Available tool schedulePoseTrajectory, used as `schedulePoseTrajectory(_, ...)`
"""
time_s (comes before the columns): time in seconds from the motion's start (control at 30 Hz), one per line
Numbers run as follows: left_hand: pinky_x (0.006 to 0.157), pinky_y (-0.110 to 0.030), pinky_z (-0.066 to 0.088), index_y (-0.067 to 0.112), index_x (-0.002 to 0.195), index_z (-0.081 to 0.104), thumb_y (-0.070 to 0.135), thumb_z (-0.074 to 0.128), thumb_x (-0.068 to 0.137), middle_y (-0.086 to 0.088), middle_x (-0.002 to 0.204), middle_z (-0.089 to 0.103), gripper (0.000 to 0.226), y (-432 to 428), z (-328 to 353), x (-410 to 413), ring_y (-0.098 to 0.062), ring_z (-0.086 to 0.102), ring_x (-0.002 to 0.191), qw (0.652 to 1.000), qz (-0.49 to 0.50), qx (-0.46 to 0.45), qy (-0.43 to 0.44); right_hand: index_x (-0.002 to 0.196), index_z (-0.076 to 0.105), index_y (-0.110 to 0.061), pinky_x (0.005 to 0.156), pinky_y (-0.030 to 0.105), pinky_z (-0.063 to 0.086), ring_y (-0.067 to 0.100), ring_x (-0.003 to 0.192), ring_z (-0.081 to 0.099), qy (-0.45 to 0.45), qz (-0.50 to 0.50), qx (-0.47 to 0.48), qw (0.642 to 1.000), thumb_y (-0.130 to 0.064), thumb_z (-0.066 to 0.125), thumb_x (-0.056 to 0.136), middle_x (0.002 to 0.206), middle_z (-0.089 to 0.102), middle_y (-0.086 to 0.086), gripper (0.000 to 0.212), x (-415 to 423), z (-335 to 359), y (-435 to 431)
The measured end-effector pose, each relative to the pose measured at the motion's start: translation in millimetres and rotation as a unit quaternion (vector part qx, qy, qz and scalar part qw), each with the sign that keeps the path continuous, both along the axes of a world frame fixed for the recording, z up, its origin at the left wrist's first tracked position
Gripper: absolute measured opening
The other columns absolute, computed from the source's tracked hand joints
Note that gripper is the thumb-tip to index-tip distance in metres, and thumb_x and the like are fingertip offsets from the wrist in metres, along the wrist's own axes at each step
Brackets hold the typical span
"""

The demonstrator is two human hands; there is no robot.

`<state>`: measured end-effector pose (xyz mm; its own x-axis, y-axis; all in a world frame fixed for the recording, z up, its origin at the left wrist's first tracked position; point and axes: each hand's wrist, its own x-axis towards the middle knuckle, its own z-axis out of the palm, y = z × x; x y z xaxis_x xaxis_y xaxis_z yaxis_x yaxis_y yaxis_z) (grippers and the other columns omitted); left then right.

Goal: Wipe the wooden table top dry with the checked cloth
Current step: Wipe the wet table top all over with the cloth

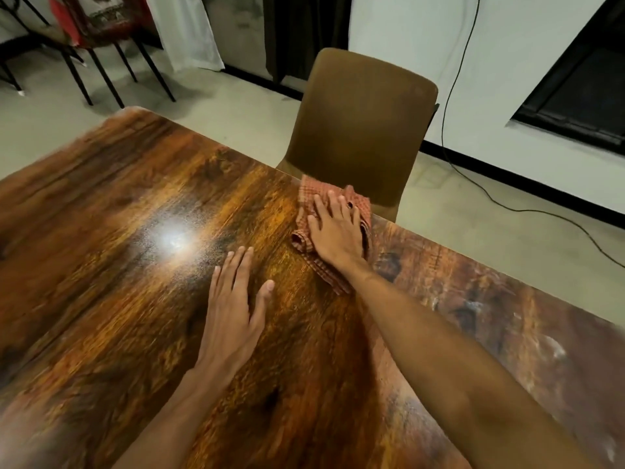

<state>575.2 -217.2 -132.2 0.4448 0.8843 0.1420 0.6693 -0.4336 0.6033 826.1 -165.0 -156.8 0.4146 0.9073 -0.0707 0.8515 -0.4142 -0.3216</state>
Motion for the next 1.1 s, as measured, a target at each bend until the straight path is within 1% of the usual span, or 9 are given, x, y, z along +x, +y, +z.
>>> schedulePoseTrajectory(0.1,0.125,-0.025,-0.007,0.029,0.161,0.013,0.058,0.029,0.105,0.005,0.169,0.015,0.065,-12.9,6.5,8.0,-0.004,0.005,0.155,1.000,-0.009,-0.021,-0.007,0.167,0.011,-0.029,0.129,0.053,-0.009,0.028,0.162,-0.002,-0.016,-0.032,-0.009,0.999,-0.053,0.015,0.109,0.175,0.001,0.006,0.062,-6.8,3.5,-49.5)
schedulePoseTrajectory(0.23,0.125,-0.028,-0.006,0.026,0.161,0.015,0.055,0.032,0.104,0.003,0.169,0.015,0.066,-30.1,9.0,23.8,-0.006,0.006,0.155,0.999,-0.024,-0.038,0.000,0.166,0.015,-0.031,0.128,0.047,-0.008,0.024,0.162,0.001,-0.025,0.093,-0.018,0.995,-0.055,0.015,0.108,0.176,0.003,0.001,0.063,-11.7,3.1,-86.9)
schedulePoseTrajectory(0.4,0.125,-0.026,-0.006,0.023,0.160,0.018,0.053,0.032,0.106,0.003,0.168,0.016,0.064,-54.3,12.3,30.6,-0.006,0.005,0.155,0.999,-0.034,-0.038,-0.006,0.167,0.014,-0.028,0.130,0.056,-0.003,0.029,0.162,-0.003,-0.033,-0.137,-0.062,0.988,-0.051,0.018,0.111,0.176,-0.002,0.004,0.060,42.1,9.9,-158.0)
schedulePoseTrajectory(0.53,0.125,-0.027,-0.005,0.020,0.160,0.023,0.050,0.035,0.105,0.000,0.168,0.020,0.064,-83.7,14.5,50.4,-0.005,0.006,0.154,0.997,-0.045,-0.057,0.006,0.167,0.011,-0.032,0.130,0.051,-0.001,0.025,0.162,-0.002,-0.055,0.119,-0.045,0.990,-0.053,0.018,0.110,0.176,0.000,0.000,0.061,-12.2,1.9,-214.8)
schedulePoseTrajectory(0.6,0.125,-0.026,-0.006,0.020,0.160,0.022,0.051,0.035,0.105,0.000,0.168,0.019,0.064,-95.4,14.9,57.9,-0.003,0.004,0.153,0.996,-0.057,-0.061,0.005,0.166,0.013,-0.036,0.130,0.046,-0.004,0.022,0.162,0.000,-0.044,0.174,-0.043,0.983,-0.055,0.021,0.110,0.176,0.001,-0.004,0.060,7.7,6.7,-226.7)
schedulePoseTrajectory(0.77,0.125,-0.026,-0.006,0.023,0.161,0.017,0.055,0.031,0.106,0.003,0.168,0.015,0.065,-122.1,16.7,61.5,-0.003,0.000,0.154,0.996,-0.058,-0.063,-0.005,0.167,0.007,-0.031,0.130,0.052,-0.003,0.027,0.162,-0.006,-0.028,-0.062,-0.089,0.994,-0.051,0.018,0.111,0.176,-0.006,0.002,0.060,81.3,22.5,-246.2)
schedulePoseTrajectory(0.93,0.125,-0.027,-0.006,0.022,0.161,0.018,0.055,0.031,0.104,0.001,0.169,0.016,0.066,-162.4,19.0,85.7,-0.006,0.002,0.155,0.996,-0.046,-0.067,0.021,0.166,0.014,-0.034,0.131,0.048,-0.002,0.022,0.162,0.000,-0.047,0.222,-0.046,0.973,-0.053,0.019,0.110,0.176,0.001,-0.002,0.060,51.1,10.7,-299.2)
schedulePoseTrajectory(0.97,0.124,-0.025,-0.007,0.023,0.161,0.018,0.056,0.030,0.105,0.002,0.169,0.015,0.066,-170.4,18.8,91.0,-0.005,0.002,0.155,0.997,-0.043,-0.063,0.022,0.166,0.014,-0.035,0.131,0.046,-0.002,0.021,0.162,0.000,-0.040,0.233,-0.035,0.971,-0.053,0.020,0.110,0.176,0.002,-0.003,0.059,66.5,13.2,-299.5)
schedulePoseTrajectory(1.1,0.124,-0.024,-0.008,0.023,0.161,0.018,0.059,0.027,0.104,0.003,0.168,0.016,0.068,-200.5,22.3,114.5,-0.004,0.002,0.154,0.998,-0.027,-0.043,0.027,0.166,0.018,-0.031,0.130,0.050,-0.001,0.026,0.162,0.001,-0.013,-0.031,-0.052,0.998,-0.048,0.026,0.111,0.176,0.001,0.003,0.058,142.6,20.7,-284.4)
